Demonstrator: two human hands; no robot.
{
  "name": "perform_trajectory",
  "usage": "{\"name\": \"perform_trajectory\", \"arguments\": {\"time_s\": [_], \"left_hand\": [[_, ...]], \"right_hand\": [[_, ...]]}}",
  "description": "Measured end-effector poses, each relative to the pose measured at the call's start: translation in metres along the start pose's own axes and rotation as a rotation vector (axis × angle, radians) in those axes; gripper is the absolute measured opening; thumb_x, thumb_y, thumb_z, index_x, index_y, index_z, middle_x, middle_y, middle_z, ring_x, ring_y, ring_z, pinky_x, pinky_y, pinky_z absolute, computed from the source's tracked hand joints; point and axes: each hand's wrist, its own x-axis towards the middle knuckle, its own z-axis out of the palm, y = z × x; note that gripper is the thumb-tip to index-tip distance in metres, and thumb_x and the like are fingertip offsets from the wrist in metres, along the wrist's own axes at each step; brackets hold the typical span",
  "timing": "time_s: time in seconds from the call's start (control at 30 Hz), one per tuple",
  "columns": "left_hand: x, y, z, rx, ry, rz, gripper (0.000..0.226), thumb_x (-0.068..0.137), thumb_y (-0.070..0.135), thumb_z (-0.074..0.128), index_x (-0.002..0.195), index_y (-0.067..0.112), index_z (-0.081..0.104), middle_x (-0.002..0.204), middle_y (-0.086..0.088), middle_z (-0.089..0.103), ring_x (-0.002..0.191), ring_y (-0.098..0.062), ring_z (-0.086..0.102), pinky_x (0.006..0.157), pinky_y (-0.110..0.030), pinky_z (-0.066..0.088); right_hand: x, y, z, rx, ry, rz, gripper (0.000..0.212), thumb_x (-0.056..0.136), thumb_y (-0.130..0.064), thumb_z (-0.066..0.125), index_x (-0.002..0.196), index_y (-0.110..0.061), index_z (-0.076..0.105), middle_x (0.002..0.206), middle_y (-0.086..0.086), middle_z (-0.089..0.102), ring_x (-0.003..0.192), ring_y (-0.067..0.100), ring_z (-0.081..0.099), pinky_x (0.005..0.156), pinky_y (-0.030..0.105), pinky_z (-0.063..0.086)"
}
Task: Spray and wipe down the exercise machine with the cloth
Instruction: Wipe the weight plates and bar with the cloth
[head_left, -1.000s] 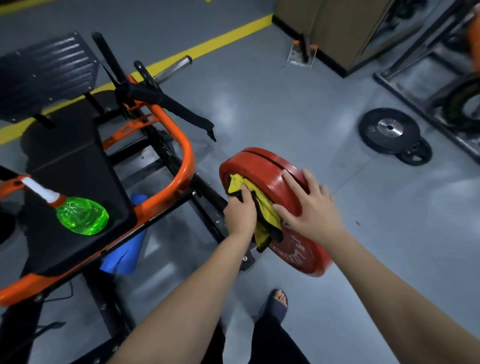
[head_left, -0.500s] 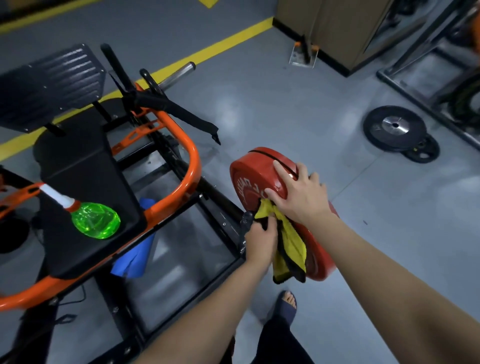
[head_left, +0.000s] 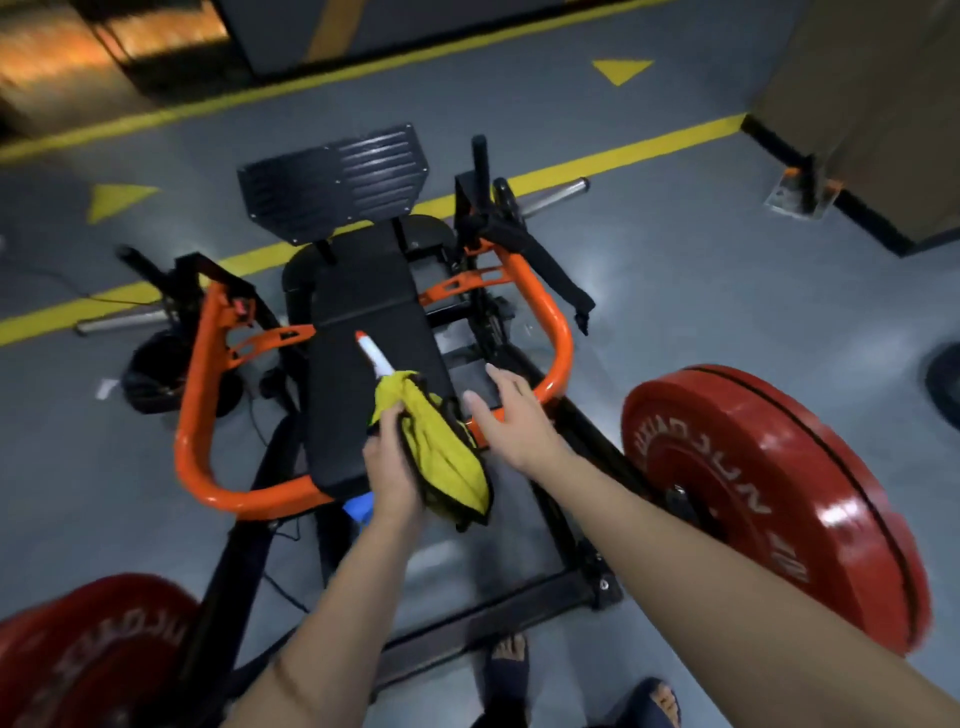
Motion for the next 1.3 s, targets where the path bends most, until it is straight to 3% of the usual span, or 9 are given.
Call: {"name": "perform_trajectory", "arguments": {"time_s": [0.13, 0.23, 0.43, 0.57, 0.77, 0.9, 1.0, 1.17, 1.3], "left_hand": [[0.038, 0.049, -0.063, -0.1, 0.105, 0.078, 0.035, 0.081, 0.044, 0.07, 0.099, 0.014, 0.076, 0.104, -0.009, 0.077, 0.101, -0.033, 0.072, 0.095, -0.046, 0.056], [0.056, 0.061, -0.096, -0.064, 0.09, 0.09, 0.047, 0.068, 0.051, 0.072, 0.099, 0.015, 0.078, 0.105, -0.013, 0.075, 0.097, -0.034, 0.071, 0.1, -0.055, 0.052], [0.066, 0.046, -0.119, 0.0, 0.027, 0.024, 0.052, 0.074, 0.05, 0.072, 0.107, 0.011, 0.079, 0.118, -0.022, 0.073, 0.114, -0.045, 0.067, 0.108, -0.062, 0.047], [0.055, 0.023, -0.107, 0.018, 0.011, -0.033, 0.054, 0.079, 0.048, 0.07, 0.113, 0.007, 0.076, 0.117, -0.023, 0.072, 0.112, -0.044, 0.068, 0.107, -0.062, 0.047], [0.027, -0.006, -0.052, -0.029, 0.002, -0.086, 0.066, 0.069, 0.043, 0.076, 0.12, 0.002, 0.071, 0.122, -0.025, 0.07, 0.114, -0.044, 0.067, 0.107, -0.06, 0.048], [-0.009, -0.019, 0.005, 0.005, -0.112, -0.138, 0.036, 0.087, 0.03, 0.068, 0.109, 0.002, 0.075, 0.116, -0.028, 0.071, 0.099, -0.041, 0.069, 0.1, -0.057, 0.051], [-0.042, -0.026, 0.057, 0.013, -0.184, -0.074, 0.047, 0.078, 0.034, 0.072, 0.109, -0.001, 0.075, 0.117, -0.028, 0.071, 0.101, -0.04, 0.069, 0.1, -0.055, 0.052], [-0.119, -0.038, 0.147, 0.031, -0.321, -0.027, 0.028, 0.095, 0.021, 0.062, 0.109, -0.001, 0.072, 0.094, -0.015, 0.073, 0.083, -0.03, 0.069, 0.072, -0.033, 0.056], [-0.197, -0.054, 0.206, -0.024, -0.402, 0.054, 0.055, 0.075, 0.034, 0.073, 0.112, -0.006, 0.072, 0.103, -0.021, 0.07, 0.091, -0.033, 0.066, 0.083, -0.04, 0.053]], "right_hand": [[0.049, -0.039, 0.07, 0.0, -0.158, -0.057, 0.098, 0.089, -0.059, 0.068, 0.163, -0.027, 0.013, 0.168, 0.003, 0.019, 0.154, 0.024, 0.02, 0.125, 0.04, 0.021], [0.082, -0.06, 0.103, 0.01, -0.177, -0.066, 0.108, 0.084, -0.061, 0.074, 0.163, -0.035, 0.006, 0.169, 0.001, 0.019, 0.154, 0.028, 0.019, 0.122, 0.047, 0.025], [0.112, -0.046, 0.12, 0.148, -0.1, -0.029, 0.069, 0.086, -0.047, 0.078, 0.148, -0.04, 0.049, 0.128, -0.003, 0.067, 0.124, 0.024, 0.058, 0.105, 0.046, 0.047], [0.102, -0.035, 0.107, 0.074, -0.032, -0.121, 0.029, 0.088, -0.042, 0.077, 0.106, -0.027, 0.062, 0.088, -0.003, 0.064, 0.093, 0.027, 0.059, 0.084, 0.045, 0.049], [0.038, -0.013, 0.049, 0.162, 0.055, 0.063, 0.022, 0.1, -0.036, 0.057, 0.1, -0.019, 0.07, 0.09, 0.005, 0.071, 0.089, 0.03, 0.067, 0.079, 0.04, 0.051], [-0.01, 0.011, -0.022, 0.231, 0.079, 0.115, 0.02, 0.082, -0.038, 0.054, 0.092, -0.031, 0.07, 0.088, 0.0, 0.073, 0.085, 0.022, 0.069, 0.081, 0.044, 0.057], [-0.039, 0.018, -0.089, 0.249, 0.144, 0.102, 0.016, 0.082, -0.02, 0.059, 0.088, -0.029, 0.071, 0.088, 0.0, 0.074, 0.082, 0.022, 0.07, 0.079, 0.046, 0.058], [-0.095, 0.031, -0.196, 0.249, 0.27, 0.029, 0.028, 0.07, -0.028, 0.054, 0.09, -0.034, 0.072, 0.089, -0.002, 0.073, 0.086, 0.025, 0.067, 0.081, 0.041, 0.055], [-0.157, 0.061, -0.272, 0.248, 0.278, -0.015, 0.036, 0.068, -0.03, 0.047, 0.093, -0.023, 0.072, 0.074, 0.005, 0.068, 0.081, 0.027, 0.061, 0.075, 0.029, 0.049]]}}
